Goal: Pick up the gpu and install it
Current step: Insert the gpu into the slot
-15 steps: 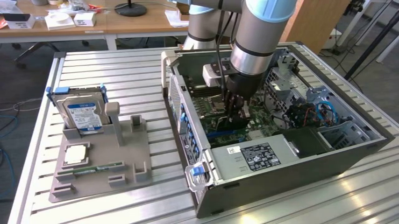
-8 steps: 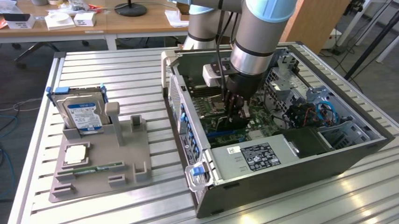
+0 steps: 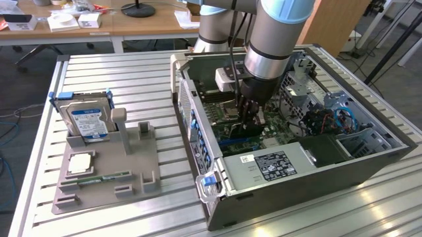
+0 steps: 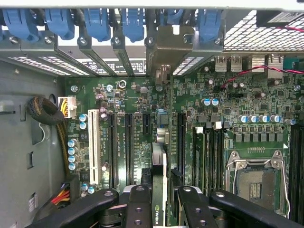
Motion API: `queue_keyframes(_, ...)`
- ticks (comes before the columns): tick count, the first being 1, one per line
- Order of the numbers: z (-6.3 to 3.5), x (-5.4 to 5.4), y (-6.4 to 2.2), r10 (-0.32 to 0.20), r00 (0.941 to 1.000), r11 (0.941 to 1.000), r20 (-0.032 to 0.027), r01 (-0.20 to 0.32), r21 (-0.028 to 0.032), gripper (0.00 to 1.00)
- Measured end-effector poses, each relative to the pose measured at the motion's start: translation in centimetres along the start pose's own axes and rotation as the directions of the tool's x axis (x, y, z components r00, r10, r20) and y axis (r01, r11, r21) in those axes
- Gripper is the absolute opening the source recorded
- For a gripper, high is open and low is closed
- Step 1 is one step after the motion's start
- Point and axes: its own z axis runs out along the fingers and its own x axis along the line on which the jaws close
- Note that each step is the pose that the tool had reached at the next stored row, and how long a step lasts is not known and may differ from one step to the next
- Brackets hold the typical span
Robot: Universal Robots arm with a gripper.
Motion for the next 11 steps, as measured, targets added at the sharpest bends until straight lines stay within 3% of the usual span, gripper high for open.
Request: queue_keyframes(11, 0.0, -0.05, -0.01, -0.026, 0.9997, 0.9997, -0.0001, 0.026, -0.0006, 0.26)
